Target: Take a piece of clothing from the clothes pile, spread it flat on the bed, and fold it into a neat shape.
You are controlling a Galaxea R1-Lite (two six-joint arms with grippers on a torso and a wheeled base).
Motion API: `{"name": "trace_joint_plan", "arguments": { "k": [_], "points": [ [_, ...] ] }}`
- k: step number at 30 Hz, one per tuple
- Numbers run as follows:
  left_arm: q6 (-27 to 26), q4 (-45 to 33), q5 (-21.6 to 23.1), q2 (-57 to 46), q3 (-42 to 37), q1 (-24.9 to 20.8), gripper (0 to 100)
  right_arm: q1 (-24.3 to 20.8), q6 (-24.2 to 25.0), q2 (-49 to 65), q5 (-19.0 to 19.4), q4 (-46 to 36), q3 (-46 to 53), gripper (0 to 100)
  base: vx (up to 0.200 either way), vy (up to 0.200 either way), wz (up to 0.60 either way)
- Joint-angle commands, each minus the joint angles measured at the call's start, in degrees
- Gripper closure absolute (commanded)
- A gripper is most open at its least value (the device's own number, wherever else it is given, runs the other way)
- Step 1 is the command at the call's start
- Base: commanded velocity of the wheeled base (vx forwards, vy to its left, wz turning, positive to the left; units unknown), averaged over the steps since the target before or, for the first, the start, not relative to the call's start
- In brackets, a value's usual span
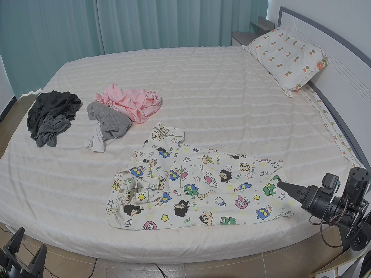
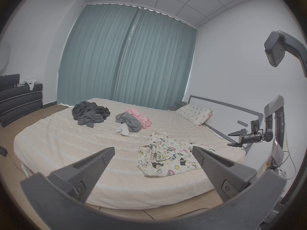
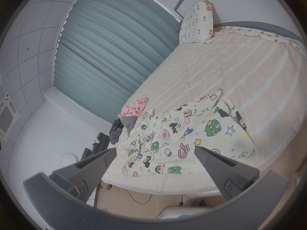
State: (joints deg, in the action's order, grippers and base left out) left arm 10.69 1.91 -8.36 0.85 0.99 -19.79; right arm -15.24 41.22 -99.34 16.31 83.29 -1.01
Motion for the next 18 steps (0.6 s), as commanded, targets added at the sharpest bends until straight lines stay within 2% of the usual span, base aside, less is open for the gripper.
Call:
{"name": "trace_joint_plan", "arguments": {
  "k": [1, 10, 13, 16, 18],
  "points": [
    [0.3, 0.2, 0.2, -0.9, -0.6, -2.9, 0, -0.1, 0.0, -1.0, 0.0, 0.1, 0.9, 0, 0.000, 0.000, 0.00],
    [-0.1, -0.5, 0.6, -0.9, -0.2, -2.5, 0, -0.1, -0.1, -0.7, -0.1, 0.3, 0.9, 0, 0.000, 0.000, 0.00],
    [-3.5, -0.5, 0.3, -0.9, 1.1, -2.5, 0, 0.0, -0.1, -0.6, -0.1, 0.3, 0.9, 0, 0.000, 0.000, 0.00],
    [-3.8, -2.4, 0.2, 2.8, 10.2, -2.5, 0, -0.1, -0.1, -0.8, -0.1, 0.3, 0.9, 0, 0.000, 0.000, 0.00],
    [-3.8, -4.2, 0.1, 4.0, 12.4, -2.5, 0, -0.1, -0.1, -1.0, -0.1, 0.3, 0.9, 0, 0.000, 0.000, 0.00]
  ]
}}
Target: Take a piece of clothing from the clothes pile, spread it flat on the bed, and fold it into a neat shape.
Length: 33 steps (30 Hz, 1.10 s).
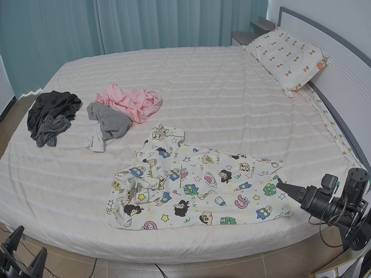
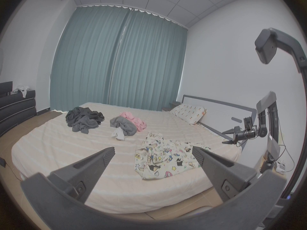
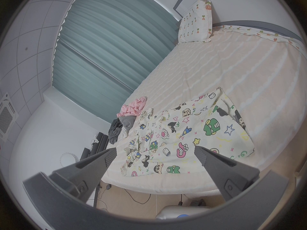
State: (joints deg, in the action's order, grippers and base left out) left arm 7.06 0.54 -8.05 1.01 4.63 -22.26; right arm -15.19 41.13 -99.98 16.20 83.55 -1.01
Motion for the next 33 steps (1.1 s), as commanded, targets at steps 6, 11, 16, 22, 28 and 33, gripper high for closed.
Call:
{"name": "trace_joint_plan", "arguments": {
  "k": [6, 11, 16, 22, 28, 33],
  "points": [
    [-0.5, -9.5, -2.5, 12.1, 11.0, 0.7, 0, -0.1, 0.0, -0.5, 0.1, 0.0, 0.9, 0, 0.000, 0.000, 0.00],
    [5.9, -6.2, -4.3, 27.2, 19.3, 4.7, 0, 0.1, 0.0, -2.4, 0.2, 0.1, 0.0, 0, 0.000, 0.000, 0.00],
    [8.9, -2.1, -2.7, 34.1, 20.4, 4.9, 0, 0.1, 0.0, -7.3, 0.7, 0.1, -3.1, 0, 0.000, 0.000, 0.00],
    [18.1, -1.7, 7.3, 38.9, 20.7, 4.8, 0, 2.2, 0.0, -11.5, 0.8, -0.6, -8.4, 0, 0.000, 0.000, 0.00],
    [28.7, -1.5, 10.8, 48.9, 23.1, 4.9, 0, 2.3, 0.0, -12.8, 1.0, -1.7, -13.1, 0, 0.000, 0.000, 0.00],
    [28.9, 0.0, 13.4, 49.4, 23.6, 4.8, 0, 2.7, 0.0, -8.8, 1.0, -9.3, -15.8, 0, 0.000, 0.000, 0.00]
  ]
}}
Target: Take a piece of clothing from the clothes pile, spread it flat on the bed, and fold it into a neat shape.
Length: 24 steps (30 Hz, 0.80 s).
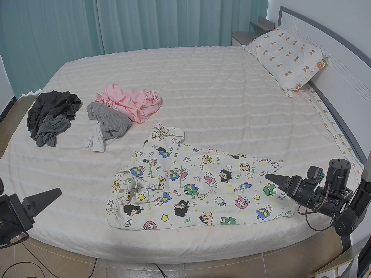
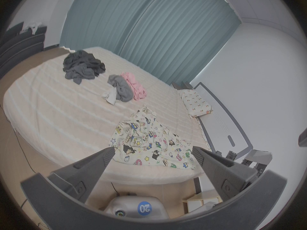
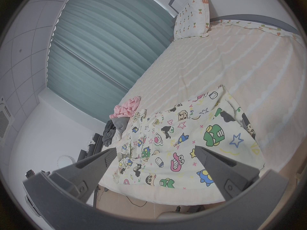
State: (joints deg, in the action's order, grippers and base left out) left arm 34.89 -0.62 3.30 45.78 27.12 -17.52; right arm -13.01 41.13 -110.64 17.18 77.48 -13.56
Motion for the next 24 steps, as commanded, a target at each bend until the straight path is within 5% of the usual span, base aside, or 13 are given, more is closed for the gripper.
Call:
{"name": "trace_joint_plan", "arguments": {
  "k": [1, 7, 19, 24],
  "points": [
    [1.1, 1.9, 3.2, 4.5, 1.0, 0.0, 0, 0.8, -0.1, 2.4, 0.1, -5.9, -4.7, 0, 0.000, 0.000, 0.00],
    [1.2, 3.0, 4.3, 4.5, 0.4, 0.0, 0, 3.6, -0.3, 3.0, 0.1, -10.9, -8.6, 0, 0.000, 0.000, 0.00],
    [1.1, 2.9, 8.5, 2.9, -0.4, 0.0, 0, 11.7, -4.4, -4.8, 5.1, -13.7, -14.6, 0, 0.200, 0.000, 0.00],
    [1.0, 3.2, 8.1, 2.7, -1.7, 0.0, 0, 13.0, -5.5, -8.7, 5.1, -18.2, -19.1, 0, 0.000, 0.000, 0.00]
  ]
}}
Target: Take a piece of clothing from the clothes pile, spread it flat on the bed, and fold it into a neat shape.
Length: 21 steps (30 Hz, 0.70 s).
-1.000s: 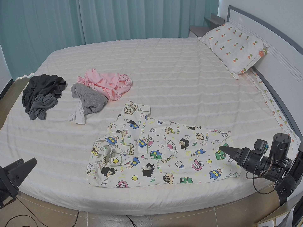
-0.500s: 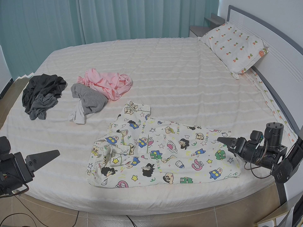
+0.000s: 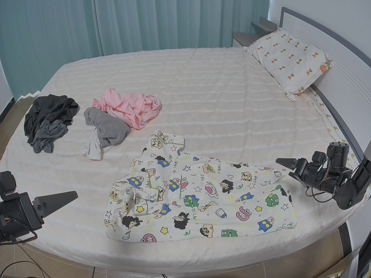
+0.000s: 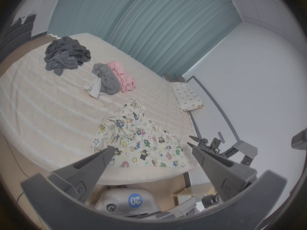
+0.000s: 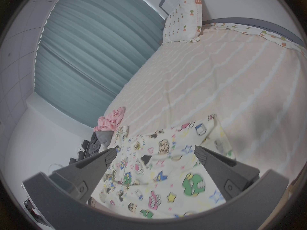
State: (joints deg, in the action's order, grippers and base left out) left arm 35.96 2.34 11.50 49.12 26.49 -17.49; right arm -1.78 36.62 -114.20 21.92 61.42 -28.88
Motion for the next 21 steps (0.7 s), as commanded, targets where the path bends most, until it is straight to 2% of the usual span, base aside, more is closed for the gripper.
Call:
{"name": "trace_joint_plan", "arguments": {
  "k": [1, 8, 10, 21],
  "points": [
    [-0.1, 0.3, -0.2, -0.9, -1.4, 0.0, 0, 2.7, -2.4, -6.1, 0.4, -2.7, -4.5, 0, 0.000, 0.000, 0.00],
    [-0.2, 0.2, -0.1, -2.9, -3.1, 0.0, 0, 4.9, -12.5, -7.5, 0.6, -7.3, -4.9, 0, 0.000, 0.000, 0.00],
    [-0.1, 0.2, 0.0, -3.1, -3.4, 0.0, 0, 5.1, -13.9, -7.6, 0.8, -8.2, -5.0, 0, 0.000, 0.000, 0.00],
    [-0.1, 0.2, 0.0, -3.8, -3.6, 0.0, 0, 4.9, -14.6, -11.3, 3.2, -14.1, -12.9, 0, 0.000, 0.000, 0.00]
  ]
}}
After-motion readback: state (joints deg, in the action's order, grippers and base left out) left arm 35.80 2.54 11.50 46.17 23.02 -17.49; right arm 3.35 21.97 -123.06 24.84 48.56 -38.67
